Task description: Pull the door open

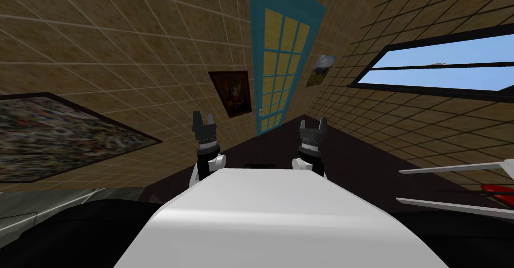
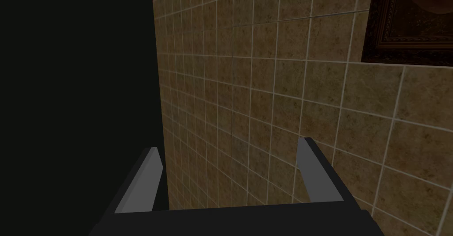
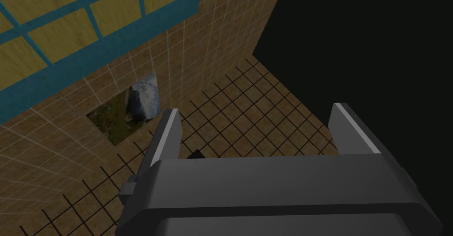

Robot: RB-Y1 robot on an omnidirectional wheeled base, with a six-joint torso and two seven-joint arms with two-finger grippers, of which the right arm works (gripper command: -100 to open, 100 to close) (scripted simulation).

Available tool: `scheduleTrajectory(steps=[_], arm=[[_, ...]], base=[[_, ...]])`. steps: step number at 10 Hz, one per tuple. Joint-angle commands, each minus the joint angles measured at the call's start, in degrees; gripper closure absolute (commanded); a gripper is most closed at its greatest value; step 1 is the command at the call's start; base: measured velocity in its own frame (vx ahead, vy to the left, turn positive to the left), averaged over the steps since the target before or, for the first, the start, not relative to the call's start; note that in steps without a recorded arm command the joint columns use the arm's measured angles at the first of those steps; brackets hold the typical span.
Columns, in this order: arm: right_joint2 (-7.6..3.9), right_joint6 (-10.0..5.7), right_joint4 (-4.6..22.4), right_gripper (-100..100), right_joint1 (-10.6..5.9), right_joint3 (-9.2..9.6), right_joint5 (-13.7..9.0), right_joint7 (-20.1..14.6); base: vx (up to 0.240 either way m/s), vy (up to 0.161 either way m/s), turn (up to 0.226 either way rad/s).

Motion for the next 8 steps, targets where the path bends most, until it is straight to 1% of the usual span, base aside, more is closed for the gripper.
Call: scheduleTrajectory(steps=[1,4,8], arm=[[-0.59,-0.50,2.0,-100,-0.65,-0.45,0.7,1.7],[-1.25,-1.12,4.5,-100,-1.44,-1.00,1.6,3.8],[-2.37,-2.32,9.3,-100,-2.97,-2.06,3.3,7.9]], base=[[0.065,-0.097,0.109],[0.069,0.025,0.044],[0.072,0.007,0.066]])
